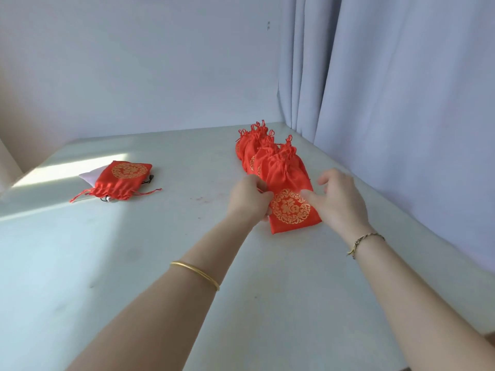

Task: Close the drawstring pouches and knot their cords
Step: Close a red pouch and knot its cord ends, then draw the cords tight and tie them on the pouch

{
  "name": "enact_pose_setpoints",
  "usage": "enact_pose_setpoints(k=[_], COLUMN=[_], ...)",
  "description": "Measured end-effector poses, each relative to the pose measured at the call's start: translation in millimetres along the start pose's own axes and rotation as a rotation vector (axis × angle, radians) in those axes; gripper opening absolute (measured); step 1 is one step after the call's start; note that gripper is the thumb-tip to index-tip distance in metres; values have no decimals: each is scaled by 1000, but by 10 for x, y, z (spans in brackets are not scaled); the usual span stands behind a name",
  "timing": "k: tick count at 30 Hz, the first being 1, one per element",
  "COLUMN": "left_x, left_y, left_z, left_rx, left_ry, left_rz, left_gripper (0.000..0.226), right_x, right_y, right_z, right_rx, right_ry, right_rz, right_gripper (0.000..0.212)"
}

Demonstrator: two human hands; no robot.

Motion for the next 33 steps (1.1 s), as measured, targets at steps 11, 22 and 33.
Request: enact_pose_setpoints(k=[11,22,33], left_x=[128,-104,-151], left_y=[-177,-116,-430], left_z=[90,21,-603], left_rx=[-256,-292,-148], left_ry=[121,125,255], left_rz=[-67,-15,-68], left_gripper=[18,30,34], right_x=[7,-170,-474], right_y=[-198,-155,-733], right_z=[369,235,231], right_rx=[-1,22,70], right_ry=[-121,18,47], right_rz=[-86,-99,-260], right_gripper=[56,50,18])
Point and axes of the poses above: each hand's wrist, its own x-axis towards the middle knuckle, its own z-axis out of the palm, y = z × x, the point moved 8 cm from there along x, towards the middle knuckle, and after that the axes turned 11 degrees about z, right-handed, at the moved point
